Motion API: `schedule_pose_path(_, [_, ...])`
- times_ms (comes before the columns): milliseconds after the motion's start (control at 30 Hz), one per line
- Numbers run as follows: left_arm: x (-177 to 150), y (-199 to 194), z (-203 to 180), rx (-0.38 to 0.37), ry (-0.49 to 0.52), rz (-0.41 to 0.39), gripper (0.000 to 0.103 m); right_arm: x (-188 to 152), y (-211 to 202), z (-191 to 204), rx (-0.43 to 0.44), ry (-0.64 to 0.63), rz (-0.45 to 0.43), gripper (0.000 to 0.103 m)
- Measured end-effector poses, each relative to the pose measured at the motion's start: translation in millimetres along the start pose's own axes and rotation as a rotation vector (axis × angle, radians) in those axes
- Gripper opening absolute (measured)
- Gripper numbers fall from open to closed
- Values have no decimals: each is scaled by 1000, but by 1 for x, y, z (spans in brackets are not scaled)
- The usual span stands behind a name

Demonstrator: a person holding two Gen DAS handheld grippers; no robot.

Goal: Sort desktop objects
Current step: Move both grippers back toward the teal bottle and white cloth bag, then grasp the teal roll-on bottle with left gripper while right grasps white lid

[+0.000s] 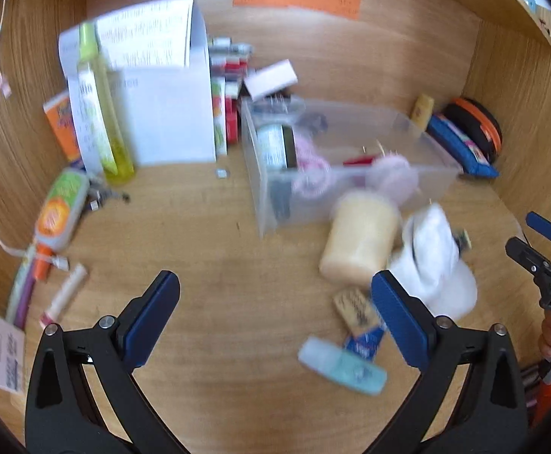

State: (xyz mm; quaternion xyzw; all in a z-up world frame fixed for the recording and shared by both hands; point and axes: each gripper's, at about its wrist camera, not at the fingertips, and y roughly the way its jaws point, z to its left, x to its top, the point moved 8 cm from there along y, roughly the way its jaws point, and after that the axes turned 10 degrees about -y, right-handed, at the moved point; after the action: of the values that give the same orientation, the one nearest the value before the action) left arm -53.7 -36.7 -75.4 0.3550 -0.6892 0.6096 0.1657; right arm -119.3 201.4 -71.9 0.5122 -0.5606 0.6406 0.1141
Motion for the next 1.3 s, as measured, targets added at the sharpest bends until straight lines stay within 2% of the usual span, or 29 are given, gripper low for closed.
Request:
schedule_pose_path(133, [-23,0,0,-3,26,49,102,-17,5,7,41,18,43,103])
schedule_pose_path(267, [-39,-5,-5,-41,37,64,102,-25,6,21,81,14,65,103])
schedule_pose_path(400, [-52,-5,-11,-47,82,78,102,-28,8,41,120,-34,81,103])
schedule_pose_path(533, [-66,2,-21,-85,125,117,102,-30,15,59,163,-77,101,103])
schedule_pose_path(600, [-69,4,-25,-92,145,123,90,-30,19,67,185,-85,111,103])
schedule_pose_path(667, [-73,9,-26,-87,163,138,82,-29,22,72,206,-89,113,103])
schedule_pose_path(700, [-75,12,-27,-90,167,148,82,-28,24,73,213,-92,115,103])
schedule_pose_path(933, [-71,19,-30,-118,184,150,83,-24,36,84,225,-136,136,99])
schedule_pose_path(1033, [-72,23,-30,-146,179,179,83,-23,42,88,227,-151,151,95])
schedule_pose_path(1200, [-79,16,-33,-162,183,184,83,-22,46,91,230,-159,161,92])
schedule_pose_path(1300, [-83,13,-33,-145,204,171,83,-22,50,95,225,-176,172,88])
